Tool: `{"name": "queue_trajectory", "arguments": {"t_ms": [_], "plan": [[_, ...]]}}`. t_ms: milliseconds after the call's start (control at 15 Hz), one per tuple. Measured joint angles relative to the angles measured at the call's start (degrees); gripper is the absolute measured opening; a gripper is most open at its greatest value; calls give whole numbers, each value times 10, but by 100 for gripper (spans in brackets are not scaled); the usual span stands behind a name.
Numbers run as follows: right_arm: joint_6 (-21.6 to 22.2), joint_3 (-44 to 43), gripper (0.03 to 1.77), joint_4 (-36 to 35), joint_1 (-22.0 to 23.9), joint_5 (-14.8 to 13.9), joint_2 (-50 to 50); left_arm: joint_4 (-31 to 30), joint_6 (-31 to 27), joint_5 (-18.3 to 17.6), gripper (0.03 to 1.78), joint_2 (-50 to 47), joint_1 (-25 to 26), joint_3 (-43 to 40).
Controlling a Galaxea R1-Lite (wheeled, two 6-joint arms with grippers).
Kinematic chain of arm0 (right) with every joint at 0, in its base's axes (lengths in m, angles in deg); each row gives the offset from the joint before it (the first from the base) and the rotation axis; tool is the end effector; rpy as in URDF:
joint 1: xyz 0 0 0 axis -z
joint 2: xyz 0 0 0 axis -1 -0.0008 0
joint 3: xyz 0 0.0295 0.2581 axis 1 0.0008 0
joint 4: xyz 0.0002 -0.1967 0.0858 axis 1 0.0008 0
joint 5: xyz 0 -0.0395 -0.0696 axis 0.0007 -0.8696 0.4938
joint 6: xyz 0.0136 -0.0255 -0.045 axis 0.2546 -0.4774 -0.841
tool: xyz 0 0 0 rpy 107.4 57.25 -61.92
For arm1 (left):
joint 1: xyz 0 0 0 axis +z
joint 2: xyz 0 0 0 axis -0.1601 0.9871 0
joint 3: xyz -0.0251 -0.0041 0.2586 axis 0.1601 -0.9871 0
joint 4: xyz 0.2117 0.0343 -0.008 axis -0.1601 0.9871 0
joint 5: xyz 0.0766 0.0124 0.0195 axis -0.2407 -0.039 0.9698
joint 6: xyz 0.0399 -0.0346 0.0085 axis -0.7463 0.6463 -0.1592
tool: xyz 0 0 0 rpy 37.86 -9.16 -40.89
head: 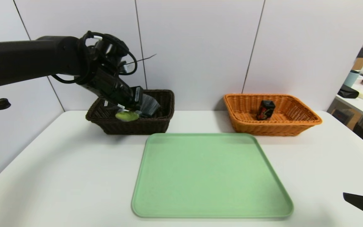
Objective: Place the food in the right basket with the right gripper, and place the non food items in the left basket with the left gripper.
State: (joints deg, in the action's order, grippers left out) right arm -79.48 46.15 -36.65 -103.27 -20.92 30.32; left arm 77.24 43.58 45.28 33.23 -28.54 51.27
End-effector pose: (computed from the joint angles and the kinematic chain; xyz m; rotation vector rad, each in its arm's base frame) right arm 0.1565 0.0311 0.1519 -0.0536 0.6847 0.0966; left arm 0.3960 -0.1429 0.1946 -0.1635 0.8328 -0.2686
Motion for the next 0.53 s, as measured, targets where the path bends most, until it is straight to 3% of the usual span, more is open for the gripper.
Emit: {"name": "queue_trajectory", "arguments": {"t_ms": [133, 333, 533], "plan": [[0, 1, 170, 0, 0, 0, 2, -16, -1, 9, 5, -21, 0, 0], [-1, 1, 170, 0, 0, 1, 2, -14, -31, 56, 4, -52, 1, 0], [-2, 0, 170, -1, -1, 1, 2, -13, -34, 94, 53, -60, 1, -3]]}}
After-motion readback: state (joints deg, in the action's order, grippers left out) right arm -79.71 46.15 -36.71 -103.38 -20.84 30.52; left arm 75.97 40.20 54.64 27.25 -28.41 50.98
